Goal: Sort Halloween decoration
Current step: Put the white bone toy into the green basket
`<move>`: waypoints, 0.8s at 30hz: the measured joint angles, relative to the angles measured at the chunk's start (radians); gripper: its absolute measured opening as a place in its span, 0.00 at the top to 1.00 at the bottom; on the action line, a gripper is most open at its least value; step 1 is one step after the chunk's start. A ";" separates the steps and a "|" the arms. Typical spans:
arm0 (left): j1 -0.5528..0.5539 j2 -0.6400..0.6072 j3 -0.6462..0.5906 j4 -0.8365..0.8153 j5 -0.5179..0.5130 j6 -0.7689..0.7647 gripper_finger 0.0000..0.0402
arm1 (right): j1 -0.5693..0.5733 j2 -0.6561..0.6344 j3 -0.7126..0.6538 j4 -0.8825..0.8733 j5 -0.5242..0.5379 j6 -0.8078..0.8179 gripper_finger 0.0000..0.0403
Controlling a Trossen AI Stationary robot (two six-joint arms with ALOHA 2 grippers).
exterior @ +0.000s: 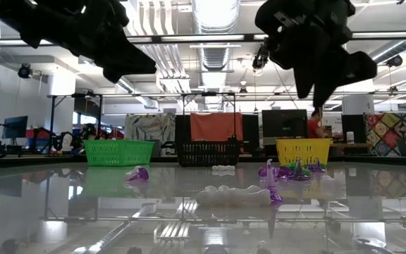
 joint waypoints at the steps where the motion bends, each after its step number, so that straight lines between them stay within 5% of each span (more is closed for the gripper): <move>1: 0.000 -0.001 0.000 0.000 -0.007 0.008 0.76 | 0.009 0.009 0.001 0.001 -0.002 0.029 0.68; 12: 0.000 -0.002 0.001 -0.002 -0.142 0.101 0.76 | 0.111 0.153 0.083 0.010 -0.030 0.199 0.66; 24: 0.001 -0.003 0.001 0.000 -0.158 0.140 0.76 | 0.144 0.385 0.255 -0.011 -0.092 0.197 0.71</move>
